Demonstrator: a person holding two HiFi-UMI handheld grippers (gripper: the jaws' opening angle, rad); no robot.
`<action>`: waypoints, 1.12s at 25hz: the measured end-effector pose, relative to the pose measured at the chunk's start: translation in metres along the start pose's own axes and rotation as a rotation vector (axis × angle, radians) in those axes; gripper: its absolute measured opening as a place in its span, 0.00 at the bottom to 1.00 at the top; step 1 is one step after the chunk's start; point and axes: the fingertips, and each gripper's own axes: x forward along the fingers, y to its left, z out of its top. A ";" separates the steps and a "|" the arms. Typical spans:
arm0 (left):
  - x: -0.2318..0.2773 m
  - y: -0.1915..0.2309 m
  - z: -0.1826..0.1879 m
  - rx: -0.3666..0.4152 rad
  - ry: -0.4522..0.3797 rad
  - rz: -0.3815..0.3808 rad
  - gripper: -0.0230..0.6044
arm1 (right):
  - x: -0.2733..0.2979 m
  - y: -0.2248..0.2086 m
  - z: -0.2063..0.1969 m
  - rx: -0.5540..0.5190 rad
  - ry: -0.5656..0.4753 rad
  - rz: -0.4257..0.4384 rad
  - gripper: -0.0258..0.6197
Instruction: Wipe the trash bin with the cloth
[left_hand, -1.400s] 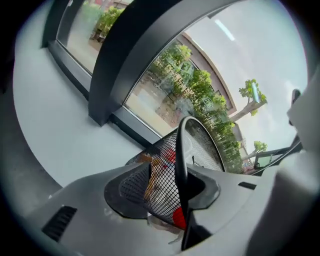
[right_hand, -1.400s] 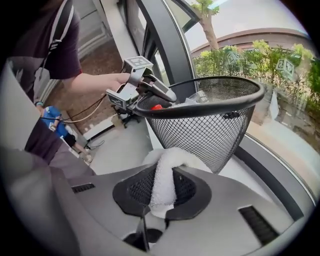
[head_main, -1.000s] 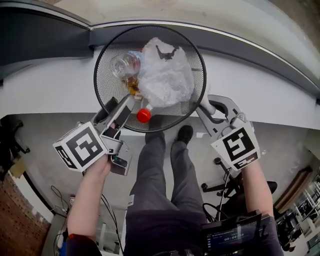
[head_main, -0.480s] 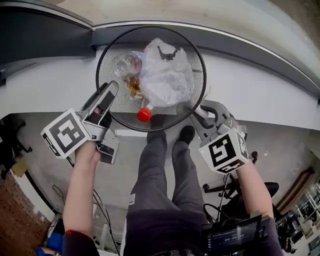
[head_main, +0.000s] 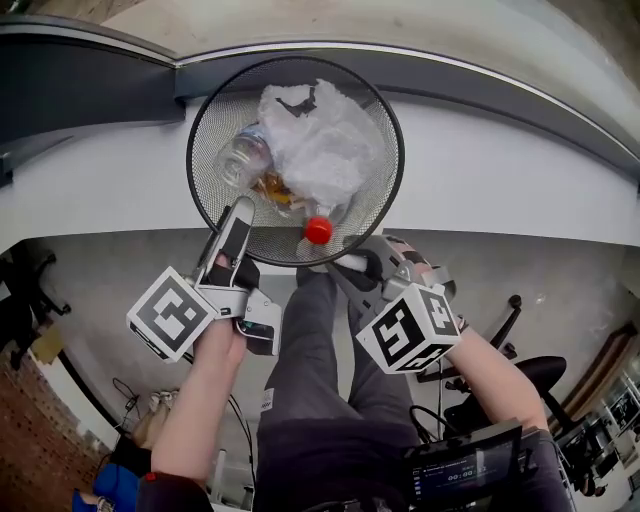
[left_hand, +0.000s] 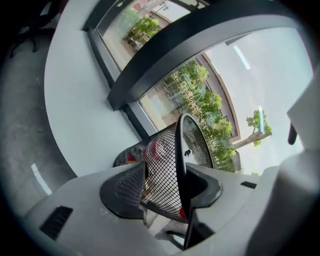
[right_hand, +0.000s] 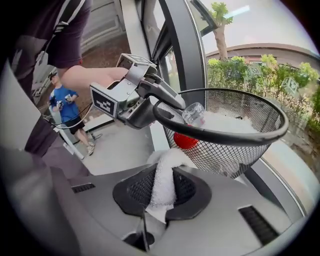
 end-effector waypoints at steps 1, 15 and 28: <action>0.002 -0.001 -0.001 0.026 0.020 -0.014 0.34 | -0.002 -0.003 -0.002 0.001 0.001 -0.004 0.11; 0.017 -0.038 0.052 0.669 0.128 -0.062 0.51 | -0.044 -0.079 -0.035 0.076 0.056 -0.215 0.11; 0.024 -0.034 0.002 0.311 0.096 -0.065 0.36 | -0.018 -0.040 -0.026 0.188 0.015 -0.152 0.11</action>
